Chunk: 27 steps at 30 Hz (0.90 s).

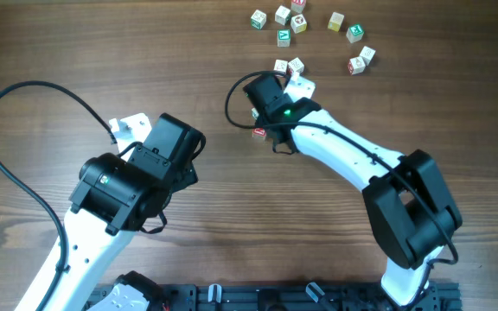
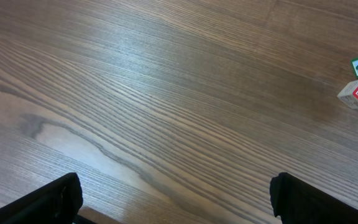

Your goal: Form a circle

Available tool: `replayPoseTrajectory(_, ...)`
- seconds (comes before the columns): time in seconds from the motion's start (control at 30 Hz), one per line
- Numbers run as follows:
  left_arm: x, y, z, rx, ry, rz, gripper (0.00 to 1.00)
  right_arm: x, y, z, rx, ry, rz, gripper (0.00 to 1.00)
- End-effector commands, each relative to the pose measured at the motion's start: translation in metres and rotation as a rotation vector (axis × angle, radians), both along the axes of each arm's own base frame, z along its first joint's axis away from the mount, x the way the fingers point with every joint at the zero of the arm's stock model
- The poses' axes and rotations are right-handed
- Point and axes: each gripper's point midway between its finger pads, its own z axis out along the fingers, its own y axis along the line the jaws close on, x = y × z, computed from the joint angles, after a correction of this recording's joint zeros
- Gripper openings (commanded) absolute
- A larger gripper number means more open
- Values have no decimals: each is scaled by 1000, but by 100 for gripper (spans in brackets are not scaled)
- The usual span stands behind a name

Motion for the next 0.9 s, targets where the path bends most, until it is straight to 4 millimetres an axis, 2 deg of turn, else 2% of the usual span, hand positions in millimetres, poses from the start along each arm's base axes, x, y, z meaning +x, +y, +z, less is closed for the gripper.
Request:
replayPoseTrajectory(0.0, -1, 2, 0, 3, -3, -1, 100, 10, -32, 5, 18, -25, -138, 5)
replayPoseTrajectory(0.1, -1, 2, 0, 3, -2, -1, 100, 12, -39, -10, 68, 23, -136, 5)
replayPoseTrajectory(0.27, -1, 2, 0, 3, -2, -1, 100, 20, -28, -31, 120, 60, -52, 4)
replayPoseTrajectory(0.87, -1, 2, 0, 3, -2, -1, 100, 12, -23, -54, 136, 129, -24, 5)
